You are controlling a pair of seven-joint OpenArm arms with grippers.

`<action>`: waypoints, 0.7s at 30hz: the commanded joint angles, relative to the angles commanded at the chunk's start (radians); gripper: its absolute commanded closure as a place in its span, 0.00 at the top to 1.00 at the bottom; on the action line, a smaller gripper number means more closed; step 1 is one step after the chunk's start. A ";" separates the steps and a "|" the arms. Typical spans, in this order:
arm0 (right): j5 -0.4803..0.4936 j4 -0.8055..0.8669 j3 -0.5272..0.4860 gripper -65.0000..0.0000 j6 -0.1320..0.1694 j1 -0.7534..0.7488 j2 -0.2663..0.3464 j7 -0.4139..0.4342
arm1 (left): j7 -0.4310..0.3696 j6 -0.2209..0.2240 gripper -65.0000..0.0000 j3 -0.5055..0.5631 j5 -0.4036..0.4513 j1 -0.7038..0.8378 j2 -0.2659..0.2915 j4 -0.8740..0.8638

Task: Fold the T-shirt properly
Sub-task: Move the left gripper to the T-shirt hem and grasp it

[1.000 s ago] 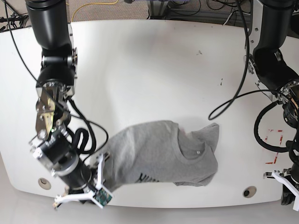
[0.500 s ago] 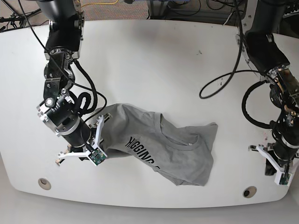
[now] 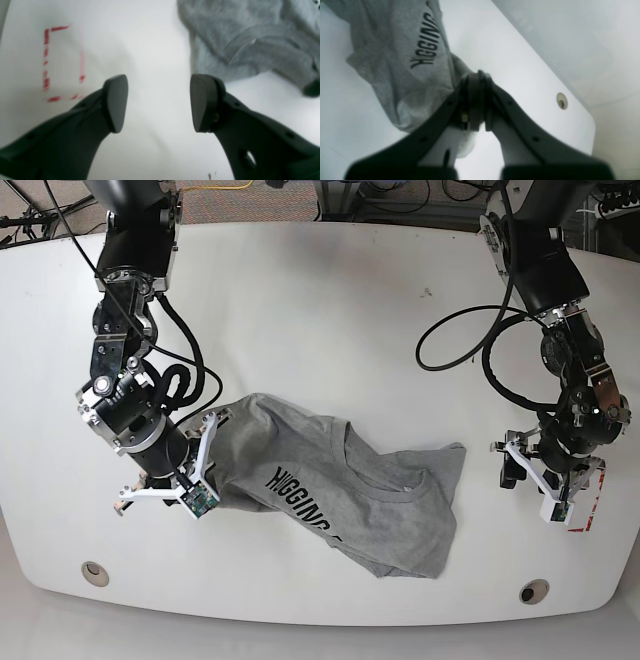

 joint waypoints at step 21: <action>0.000 -0.002 0.069 0.00 0.000 -0.081 -0.002 0.003 | -0.157 -0.005 0.58 0.038 -0.002 -0.086 0.032 -0.404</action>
